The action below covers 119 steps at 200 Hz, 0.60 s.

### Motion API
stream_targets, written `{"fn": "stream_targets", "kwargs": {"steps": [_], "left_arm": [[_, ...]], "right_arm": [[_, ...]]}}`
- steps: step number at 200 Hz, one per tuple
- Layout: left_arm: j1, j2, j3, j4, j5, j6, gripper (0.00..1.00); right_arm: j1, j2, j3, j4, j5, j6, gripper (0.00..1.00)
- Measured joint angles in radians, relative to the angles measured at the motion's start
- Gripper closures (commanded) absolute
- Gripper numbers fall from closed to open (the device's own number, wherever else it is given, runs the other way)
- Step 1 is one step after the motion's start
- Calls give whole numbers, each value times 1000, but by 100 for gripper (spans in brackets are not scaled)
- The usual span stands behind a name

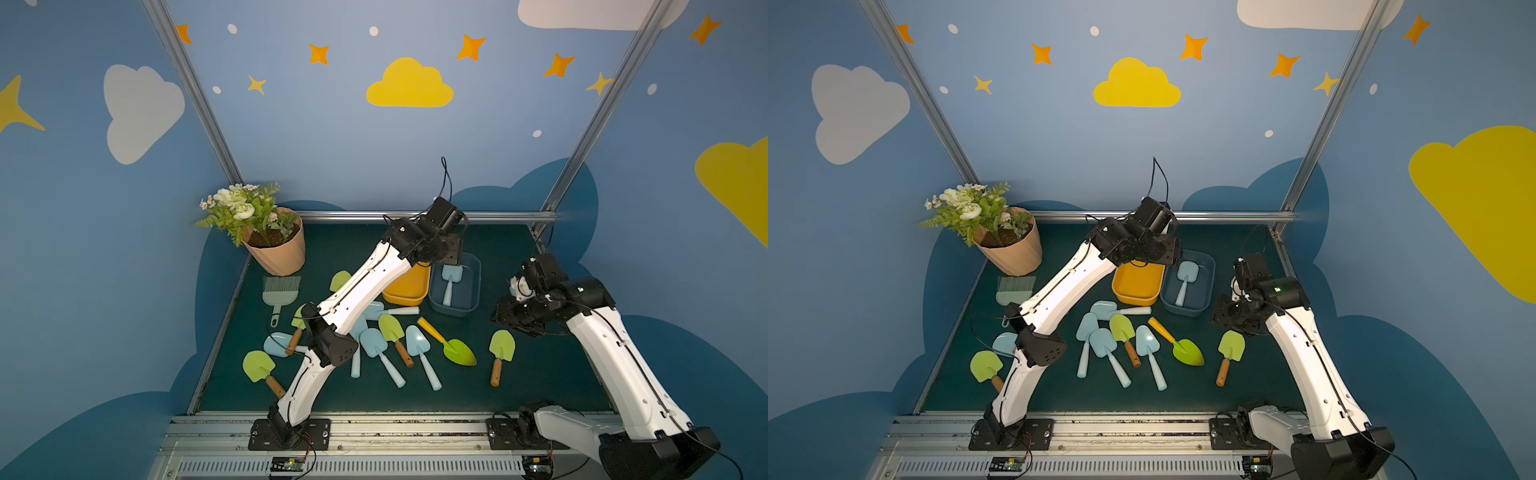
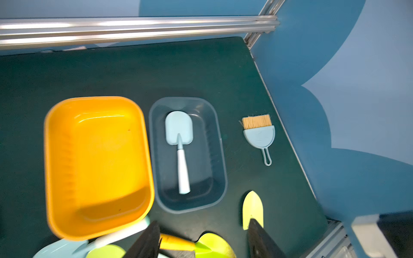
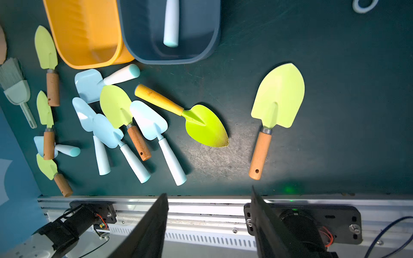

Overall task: Sort the small shovels by color and place them into the storage box
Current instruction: Pick up the shovel from the center of the board.

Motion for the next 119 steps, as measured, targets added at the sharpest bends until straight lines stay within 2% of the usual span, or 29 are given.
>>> {"fn": "stream_targets", "kwargs": {"steps": [40, 74, 93, 119], "left_arm": [[16, -298, -425, -69, -122, -1, 43], [96, -575, -806, -53, -154, -19, 43], [152, -717, -965, -51, -158, -41, 42], [209, -866, -1110, -64, -159, -76, 42]], "right_arm": [[9, 13, -92, -11, 0, 86, 42], [11, 39, -177, -8, -10, 118, 42], [16, 47, -219, 3, -21, 133, 42], [20, 63, -267, 21, -31, 148, 41]]}}
